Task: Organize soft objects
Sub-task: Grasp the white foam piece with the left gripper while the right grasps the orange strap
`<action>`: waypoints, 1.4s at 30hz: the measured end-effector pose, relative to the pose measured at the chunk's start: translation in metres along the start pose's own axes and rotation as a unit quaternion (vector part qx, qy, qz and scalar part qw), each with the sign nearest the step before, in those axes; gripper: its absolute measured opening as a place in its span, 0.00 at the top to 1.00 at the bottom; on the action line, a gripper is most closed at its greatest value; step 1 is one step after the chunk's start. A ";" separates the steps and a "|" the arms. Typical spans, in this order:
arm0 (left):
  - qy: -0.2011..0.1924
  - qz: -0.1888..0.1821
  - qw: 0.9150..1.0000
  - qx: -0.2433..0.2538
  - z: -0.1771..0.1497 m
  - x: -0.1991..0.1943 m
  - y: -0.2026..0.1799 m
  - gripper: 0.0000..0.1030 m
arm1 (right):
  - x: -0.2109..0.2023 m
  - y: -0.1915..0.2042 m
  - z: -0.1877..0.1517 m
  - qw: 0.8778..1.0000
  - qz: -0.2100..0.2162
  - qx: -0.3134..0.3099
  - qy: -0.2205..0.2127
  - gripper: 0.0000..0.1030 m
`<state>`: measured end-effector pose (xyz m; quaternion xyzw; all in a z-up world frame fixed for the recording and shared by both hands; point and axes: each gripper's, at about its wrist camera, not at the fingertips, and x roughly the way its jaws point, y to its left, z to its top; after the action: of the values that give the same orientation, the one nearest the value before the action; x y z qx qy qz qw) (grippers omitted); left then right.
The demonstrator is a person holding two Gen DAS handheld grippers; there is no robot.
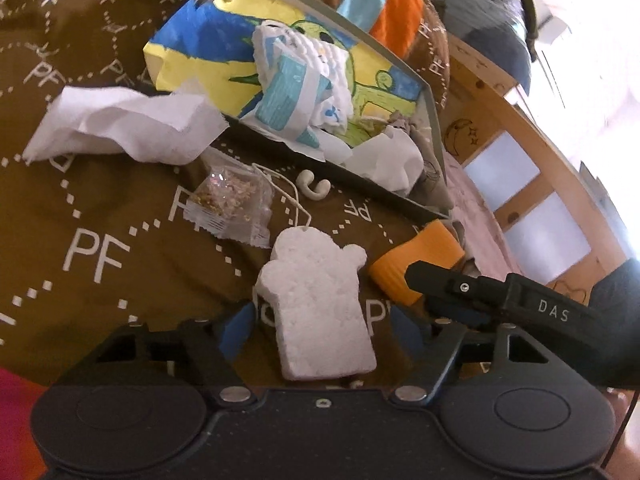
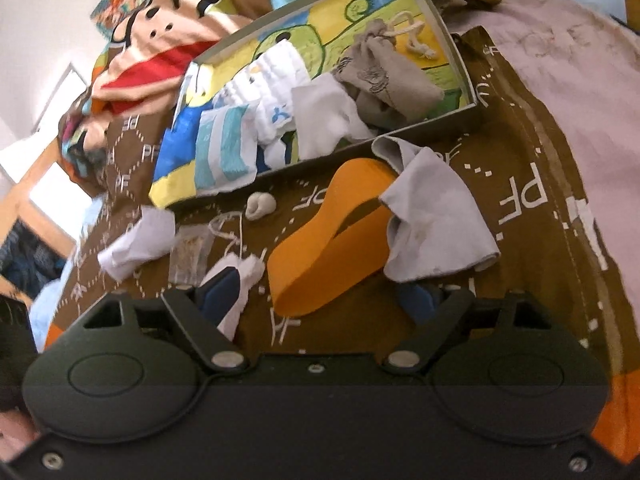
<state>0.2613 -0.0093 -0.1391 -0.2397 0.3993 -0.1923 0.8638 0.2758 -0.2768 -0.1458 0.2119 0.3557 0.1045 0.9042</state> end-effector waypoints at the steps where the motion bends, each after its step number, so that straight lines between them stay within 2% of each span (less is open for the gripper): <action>1: -0.001 0.001 1.000 -0.003 0.001 0.002 0.000 0.32 | 0.008 0.000 0.000 1.000 -0.002 0.000 -0.005 0.22; 2: -0.002 0.003 1.000 -0.002 0.001 0.002 0.000 0.38 | 0.011 -0.001 0.001 1.000 -0.003 -0.001 -0.011 0.23; 3: -0.003 0.010 1.000 -0.001 0.001 0.003 0.000 0.48 | 0.014 -0.002 0.002 1.000 -0.007 -0.001 -0.016 0.28; 4: -0.004 0.017 1.000 -0.001 0.001 0.003 0.001 0.52 | 0.017 -0.003 0.003 1.000 -0.009 0.001 -0.020 0.34; 5: -0.004 0.020 1.000 -0.005 0.003 0.003 0.002 0.55 | 0.019 -0.003 0.003 1.000 -0.010 0.002 -0.024 0.37; 7: -0.006 0.020 1.000 -0.019 0.004 0.003 0.005 0.59 | 0.020 -0.003 0.004 0.999 -0.012 0.001 -0.030 0.51; 9: -0.007 0.021 0.999 -0.026 0.005 0.003 0.007 0.64 | 0.022 -0.002 0.005 0.999 -0.011 -0.002 -0.032 0.57; 18: -0.010 0.018 0.999 -0.024 0.004 0.001 0.003 0.68 | 0.022 0.011 0.001 0.999 0.010 -0.021 -0.030 0.79; 22: -0.006 -0.003 0.999 -0.044 0.002 0.001 0.005 0.68 | 0.023 0.010 0.001 0.999 0.023 -0.021 -0.021 0.83; 27: 0.003 -0.013 1.000 -0.027 -0.003 0.003 -0.003 0.68 | 0.023 0.015 -0.002 0.999 0.029 -0.037 -0.012 0.85; 28: 0.003 -0.011 1.000 -0.027 -0.003 0.003 -0.003 0.70 | 0.023 0.016 -0.003 0.999 0.029 -0.040 -0.013 0.87; 30: 0.002 0.000 1.000 -0.024 -0.003 0.003 -0.004 0.79 | 0.021 0.017 -0.003 0.998 0.028 -0.046 -0.014 0.92; 34: -0.005 0.002 1.000 -0.023 -0.003 -0.002 -0.005 0.83 | 0.015 0.025 -0.005 0.996 0.030 -0.077 -0.019 0.97; 38: -0.027 0.014 0.999 0.009 -0.004 -0.013 -0.019 0.88 | -0.001 0.037 -0.007 0.992 0.028 -0.113 -0.042 0.98; 42: -0.061 0.023 0.997 0.031 -0.004 -0.032 -0.032 0.89 | -0.023 0.043 -0.001 0.989 0.039 -0.116 -0.085 0.99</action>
<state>0.2345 -0.0199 -0.1042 -0.2147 0.3447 -0.1701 0.8979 0.2571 -0.2462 -0.1130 0.1277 0.2545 0.1619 0.9448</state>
